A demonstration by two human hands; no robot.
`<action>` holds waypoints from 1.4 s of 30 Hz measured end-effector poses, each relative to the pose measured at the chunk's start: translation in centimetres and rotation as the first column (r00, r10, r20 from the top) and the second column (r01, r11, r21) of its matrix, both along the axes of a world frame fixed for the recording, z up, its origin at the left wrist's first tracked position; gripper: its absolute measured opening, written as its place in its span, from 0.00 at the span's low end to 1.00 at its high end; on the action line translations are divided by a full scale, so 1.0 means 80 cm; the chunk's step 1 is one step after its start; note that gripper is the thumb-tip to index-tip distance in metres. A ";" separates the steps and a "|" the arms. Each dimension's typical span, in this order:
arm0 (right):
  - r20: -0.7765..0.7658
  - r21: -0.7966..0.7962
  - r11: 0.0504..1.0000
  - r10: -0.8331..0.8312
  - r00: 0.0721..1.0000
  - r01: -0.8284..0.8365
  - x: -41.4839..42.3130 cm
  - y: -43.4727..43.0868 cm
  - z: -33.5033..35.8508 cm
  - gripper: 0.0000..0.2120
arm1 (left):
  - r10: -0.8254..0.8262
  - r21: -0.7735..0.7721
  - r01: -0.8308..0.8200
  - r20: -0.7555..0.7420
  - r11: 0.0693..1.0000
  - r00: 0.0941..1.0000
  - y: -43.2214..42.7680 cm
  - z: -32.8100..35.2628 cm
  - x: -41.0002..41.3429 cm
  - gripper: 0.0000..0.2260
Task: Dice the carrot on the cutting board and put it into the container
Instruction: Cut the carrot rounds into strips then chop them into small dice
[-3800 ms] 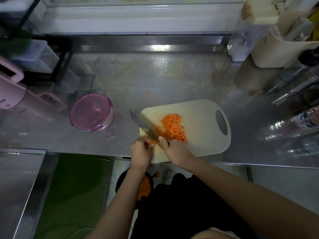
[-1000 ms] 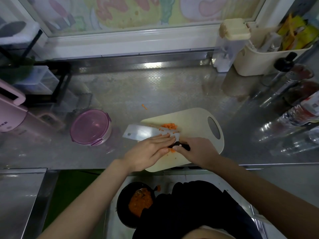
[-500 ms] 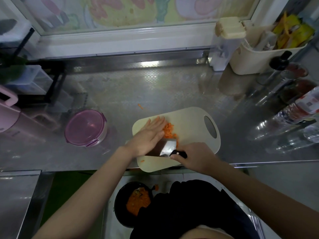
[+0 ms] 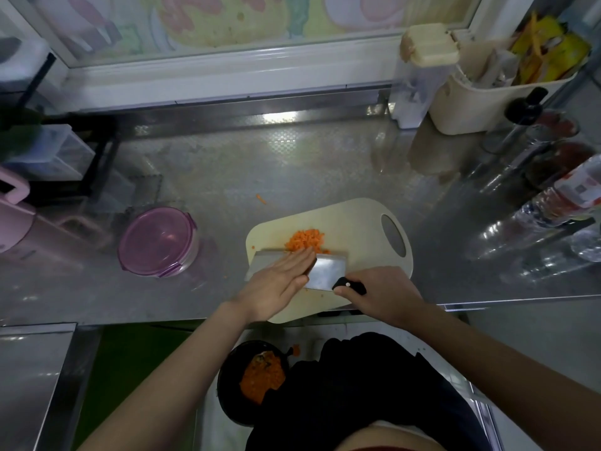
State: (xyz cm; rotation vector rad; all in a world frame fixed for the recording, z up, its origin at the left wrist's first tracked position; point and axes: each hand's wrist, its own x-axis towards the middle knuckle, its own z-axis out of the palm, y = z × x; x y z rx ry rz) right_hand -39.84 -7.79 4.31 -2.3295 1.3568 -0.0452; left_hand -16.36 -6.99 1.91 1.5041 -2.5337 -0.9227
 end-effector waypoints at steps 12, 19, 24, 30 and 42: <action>-0.042 -0.051 0.996 0.072 0.997 -0.074 -0.020 0.001 -0.007 0.22 | 0.284 -0.114 -0.284 -0.011 0.952 0.959 -0.035 0.015 -0.022 0.31; 0.000 -0.134 0.974 0.186 0.982 -0.185 -0.009 0.011 -0.005 0.29 | 0.250 0.010 -0.251 0.050 0.968 0.967 -0.049 0.019 -0.068 0.29; -0.063 -0.125 0.974 0.182 0.981 -0.189 -0.013 0.010 -0.002 0.22 | 0.447 0.004 -0.449 0.076 0.894 0.891 -0.051 0.018 -0.076 0.25; -0.050 -0.098 0.984 0.143 0.989 -0.147 -0.023 0.014 -0.009 0.24 | 0.705 -0.213 -0.746 -0.245 0.631 0.666 -0.052 0.024 -0.047 0.11; 0.060 -0.028 0.993 -0.109 0.992 0.111 -0.041 0.006 -0.011 0.22 | 0.319 -0.296 -0.372 -0.213 0.880 0.924 0.002 0.047 -0.046 0.23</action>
